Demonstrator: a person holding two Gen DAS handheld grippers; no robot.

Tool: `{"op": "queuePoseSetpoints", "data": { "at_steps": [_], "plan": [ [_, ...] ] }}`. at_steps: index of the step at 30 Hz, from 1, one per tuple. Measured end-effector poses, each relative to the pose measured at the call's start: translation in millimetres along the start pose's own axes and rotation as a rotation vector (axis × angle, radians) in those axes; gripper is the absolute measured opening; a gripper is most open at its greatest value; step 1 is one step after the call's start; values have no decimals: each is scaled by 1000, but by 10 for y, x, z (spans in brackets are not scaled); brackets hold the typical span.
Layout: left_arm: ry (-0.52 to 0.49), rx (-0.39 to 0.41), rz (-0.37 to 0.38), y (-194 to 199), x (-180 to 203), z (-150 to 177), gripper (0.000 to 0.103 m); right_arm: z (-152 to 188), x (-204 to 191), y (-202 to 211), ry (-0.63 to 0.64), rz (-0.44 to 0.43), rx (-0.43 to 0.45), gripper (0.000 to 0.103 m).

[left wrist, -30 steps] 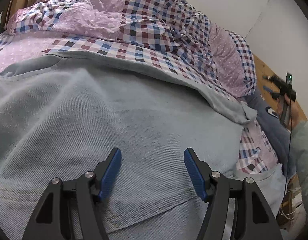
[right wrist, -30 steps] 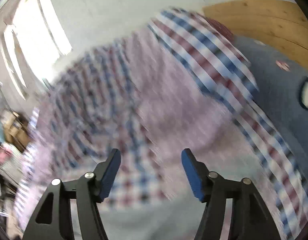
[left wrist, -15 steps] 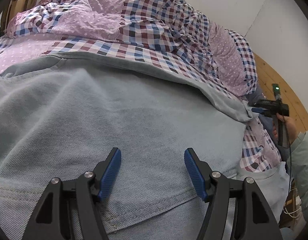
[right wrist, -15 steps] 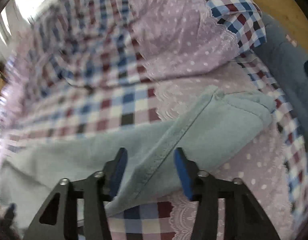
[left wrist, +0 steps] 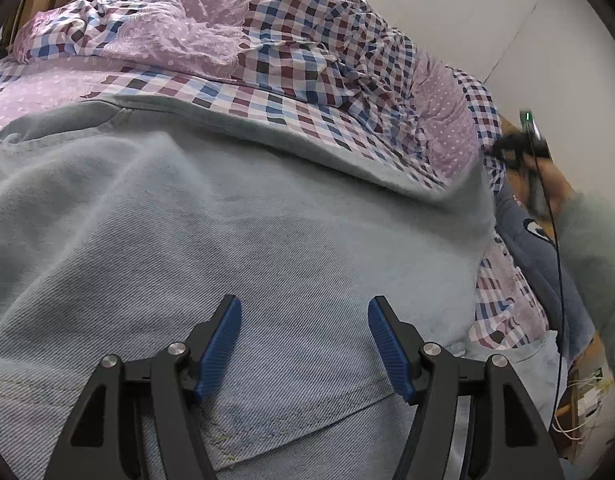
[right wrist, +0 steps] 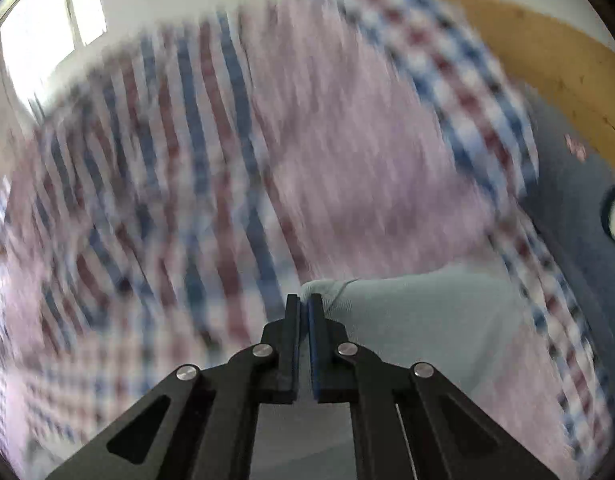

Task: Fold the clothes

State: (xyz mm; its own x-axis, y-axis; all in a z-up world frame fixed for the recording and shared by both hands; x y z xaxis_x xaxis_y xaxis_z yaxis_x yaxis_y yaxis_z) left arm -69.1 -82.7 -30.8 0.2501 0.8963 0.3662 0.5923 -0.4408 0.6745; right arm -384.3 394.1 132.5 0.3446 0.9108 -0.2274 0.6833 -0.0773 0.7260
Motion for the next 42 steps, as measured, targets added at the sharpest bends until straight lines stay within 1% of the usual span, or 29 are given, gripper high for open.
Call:
{"op": "queuePoseSetpoints", "data": {
  "at_steps": [1,3,4,5,6,8,9,11,15,19,21,23,26,28,30,31,32,33,34,36,38,40,42],
  "plan": [
    [1,1,3,-1,-2,-1,70,-66,-58,-16,10,-14,16,9],
    [3,2,8,-2,-6,5,70,-45,-37,-23,1,-22,18,32],
    [3,2,9,-3,-6,4,70,3,29,7,-11,-30,23,55],
    [4,2,10,-5,-5,5,70,62,110,47,-24,-38,28,65],
    [3,2,10,-7,-4,6,70,126,233,73,-39,-41,26,67],
    [2,2,9,-10,-1,4,70,236,618,82,-107,-38,24,68],
    [2,2,9,-11,2,2,70,295,835,112,-158,-35,22,69],
    [0,2,6,-12,7,3,70,476,1372,109,-300,-17,11,69],
    [-6,4,0,-12,18,12,70,713,1924,-38,-448,-68,-6,69],
    [-13,7,-3,-17,16,15,70,936,2441,-192,-587,-125,-22,69],
    [-15,9,-3,-21,12,17,70,933,2418,-286,-576,-157,-21,69],
    [-16,11,-1,-20,9,19,71,895,2297,-419,-533,-167,-26,69],
    [-16,15,3,-18,6,22,71,843,2228,-638,-505,-150,-35,69],
    [-16,18,6,-16,4,24,71,804,2261,-710,-509,-149,-8,67],
    [-17,21,9,-15,1,27,71,774,2301,-769,-513,-151,6,62],
    [-16,22,10,-16,1,27,71,765,2315,-798,-511,-151,5,52],
    [-16,23,11,-20,2,28,71,758,2326,-825,-507,-152,2,26],
    [-17,23,10,-22,3,29,71,758,2320,-833,-498,-150,-5,6],
    [-18,23,9,-24,3,31,71,759,2309,-835,-487,-147,-14,7],
    [-20,23,7,-30,4,31,71,721,2327,-679,-436,-50,39,6],
    [-21,22,6,-32,5,33,71,672,2368,-447,-438,-20,81,6],
    [-21,21,4,-34,6,34,71,625,2441,-128,-448,5,126,6],
    [-20,19,4,-34,7,30,71,632,2537,147,-467,37,135,6]
  ]
}}
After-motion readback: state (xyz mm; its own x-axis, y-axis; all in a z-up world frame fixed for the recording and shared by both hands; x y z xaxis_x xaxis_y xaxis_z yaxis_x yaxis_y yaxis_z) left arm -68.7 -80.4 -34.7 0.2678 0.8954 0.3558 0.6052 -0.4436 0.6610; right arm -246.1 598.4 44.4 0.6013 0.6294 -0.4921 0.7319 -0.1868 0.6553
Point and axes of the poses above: each gripper's, at about its wrist camera, not at the fingertips, and y roughly against the way its jaws point, x to its right, z to its underside, the point moved 7 cm from there along -y, roughly the way its jaws point, and after that the axes turned 8 degrees about -y, right-handed, at the moved point
